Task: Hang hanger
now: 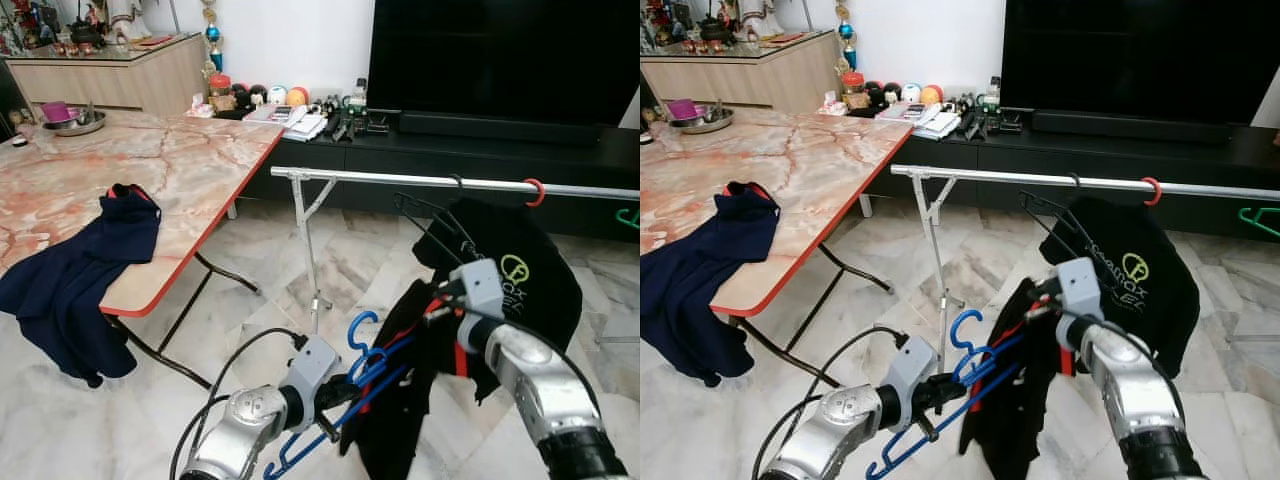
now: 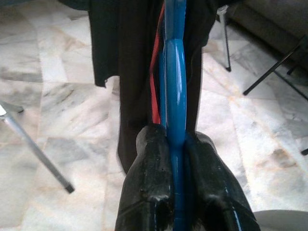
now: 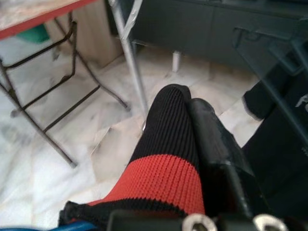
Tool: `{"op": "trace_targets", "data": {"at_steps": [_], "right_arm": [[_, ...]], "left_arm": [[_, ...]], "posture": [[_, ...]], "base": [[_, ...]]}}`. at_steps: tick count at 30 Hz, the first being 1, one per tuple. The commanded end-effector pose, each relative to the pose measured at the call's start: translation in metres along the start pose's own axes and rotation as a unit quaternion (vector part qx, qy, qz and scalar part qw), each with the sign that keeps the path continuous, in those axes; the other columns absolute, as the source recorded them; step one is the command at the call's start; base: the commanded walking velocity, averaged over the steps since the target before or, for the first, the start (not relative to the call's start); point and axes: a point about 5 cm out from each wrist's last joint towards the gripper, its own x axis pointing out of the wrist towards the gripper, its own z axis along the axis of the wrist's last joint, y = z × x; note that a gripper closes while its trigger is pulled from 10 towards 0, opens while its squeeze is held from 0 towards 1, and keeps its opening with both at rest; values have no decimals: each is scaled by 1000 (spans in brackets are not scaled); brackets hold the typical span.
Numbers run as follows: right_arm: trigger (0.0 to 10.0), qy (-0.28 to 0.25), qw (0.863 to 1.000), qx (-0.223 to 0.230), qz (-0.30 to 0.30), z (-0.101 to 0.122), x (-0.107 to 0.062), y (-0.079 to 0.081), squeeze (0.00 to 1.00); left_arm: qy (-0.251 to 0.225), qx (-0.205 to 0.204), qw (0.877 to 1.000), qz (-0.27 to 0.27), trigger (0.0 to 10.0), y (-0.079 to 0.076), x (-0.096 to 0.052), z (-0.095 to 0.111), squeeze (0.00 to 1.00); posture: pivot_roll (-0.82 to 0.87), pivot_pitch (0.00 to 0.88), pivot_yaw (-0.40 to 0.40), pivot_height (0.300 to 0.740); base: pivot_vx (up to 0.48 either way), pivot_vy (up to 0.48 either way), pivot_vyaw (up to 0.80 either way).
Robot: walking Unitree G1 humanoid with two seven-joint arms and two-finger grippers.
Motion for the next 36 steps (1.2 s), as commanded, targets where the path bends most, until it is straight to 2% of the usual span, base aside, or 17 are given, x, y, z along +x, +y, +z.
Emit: {"op": "trace_targets", "data": {"at_steps": [1, 4, 6, 8, 17, 20, 21, 24, 30, 31, 32, 33, 34, 36], "right_arm": [[10000, -17, 1000, 5, -22, 8, 2, -5, 0], [10000, -6, 1000, 7, -24, 6, 4, -8, 0], [10000, -8, 1000, 2, -7, 7, 6, -5, 0], [10000, -14, 1000, -3, 12, 10, 7, 0, 0], [10000, -17, 999, 0, 40, 11, 11, 13, 0], [10000, -17, 999, 1, 43, 10, 11, 14, 0], [10000, -17, 999, 2, 44, 10, 11, 15, 0], [10000, -18, 999, 6, 42, 10, 12, 16, 0], [10000, -38, 996, 63, 44, 20, 15, 33, 0], [10000, -39, 996, 71, 43, 20, 15, 35, 0], [10000, -44, 993, 99, 35, 24, 16, 39, 0], [10000, -44, 993, 99, 35, 24, 16, 39, 0], [10000, -53, 989, 133, 37, 31, 16, 45, 0], [10000, -58, 987, 145, 42, 34, 15, 49, 0]], "left_arm": [[2, 3, 1000, 2, 10000, 4, -5, 0, 0], [20, 19, 999, -41, 10000, 4, -17, -6, 0], [21, 28, 997, -66, 10000, 1, -20, -6, 0], [14, 34, 997, -67, 10000, 1, -19, -3, 0], [-14, 28, 999, -37, 10000, -1, -1, 10, 0], [-23, 21, 999, -43, 10000, -6, 1, 12, 0], [-31, 15, 998, -60, 10000, -11, 2, 14, 0], [-27, 22, 998, -56, 10000, -13, 4, 13, 0], [-14, 20, 1000, 7, 10000, -6, 13, 13, 0], [-13, 20, 1000, 11, 10000, -6, 14, 13, 0], [-9, 19, 1000, 15, 10000, -7, 16, 12, 0], [-9, 19, 1000, 15, 10000, -7, 16, 12, 0], [-7, 15, 1000, 17, 10000, -9, 18, 12, 0], [-6, 14, 1000, 17, 10000, -10, 19, 12, 0]], "posture": [[71, 0, -22, 740], [73, 0, -24, 740], [75, 0, -25, 740], [71, 0, -25, 740], [62, 0, -29, 740], [60, 0, -30, 740], [60, 0, -30, 740], [59, 0, -29, 740], [60, 0, -31, 740], [62, 0, -31, 740], [64, 0, -31, 740], [64, 0, -31, 740], [62, 0, -30, 740], [61, 0, -30, 740]], "base": [[0, 0, 0], [0, 0, 0], [0, 0, 0], [0, 0, 0], [0, 0, 0], [0, 0, 0], [0, 0, 0], [0, 0, 0], [0, 0, 0], [0, 0, 0], [0, 0, 0], [0, 0, 0], [0, 0, 0], [0, 0, 0]]}}
